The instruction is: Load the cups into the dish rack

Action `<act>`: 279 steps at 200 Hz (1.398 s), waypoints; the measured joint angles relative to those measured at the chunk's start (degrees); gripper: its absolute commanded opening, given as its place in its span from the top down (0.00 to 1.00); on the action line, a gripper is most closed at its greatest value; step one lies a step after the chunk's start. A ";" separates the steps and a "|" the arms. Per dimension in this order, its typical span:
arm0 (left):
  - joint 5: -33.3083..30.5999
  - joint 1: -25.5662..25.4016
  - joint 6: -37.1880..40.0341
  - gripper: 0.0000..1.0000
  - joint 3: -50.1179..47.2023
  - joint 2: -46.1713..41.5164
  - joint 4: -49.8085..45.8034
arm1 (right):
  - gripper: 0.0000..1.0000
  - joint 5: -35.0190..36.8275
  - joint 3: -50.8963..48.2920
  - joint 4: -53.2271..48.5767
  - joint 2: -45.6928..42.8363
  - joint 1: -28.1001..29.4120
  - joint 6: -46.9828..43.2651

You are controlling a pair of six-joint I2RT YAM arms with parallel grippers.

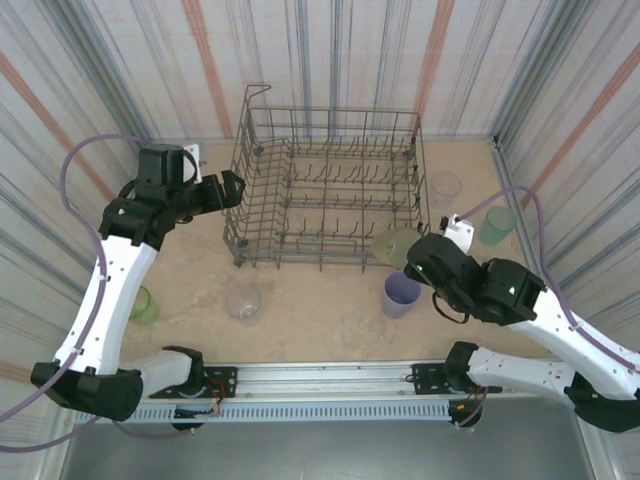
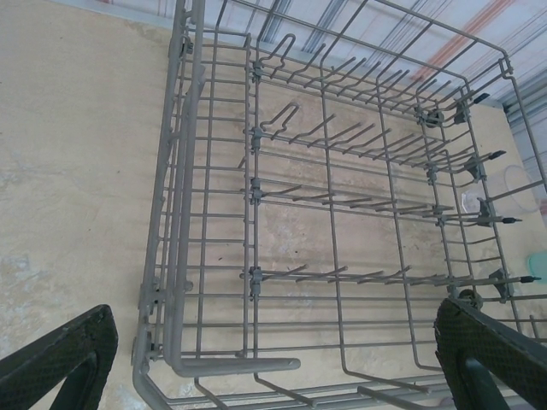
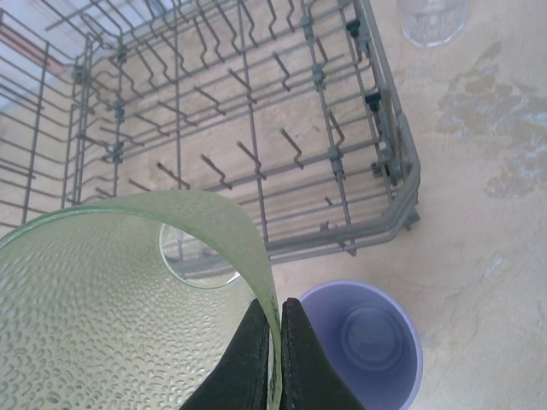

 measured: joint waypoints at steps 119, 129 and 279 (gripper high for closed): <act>5.05 -0.39 -1.68 0.01 12.48 10.16 -0.42 | 1.00 -27.78 6.40 22.71 16.04 -23.76 -17.25; 5.60 -0.66 -2.16 0.01 13.40 11.06 -0.42 | 1.00 -30.36 6.19 25.57 17.03 -25.09 -17.62; 16.48 -2.93 -17.55 0.01 18.27 24.72 8.44 | 1.00 -60.78 -4.39 76.06 33.35 -37.70 -6.34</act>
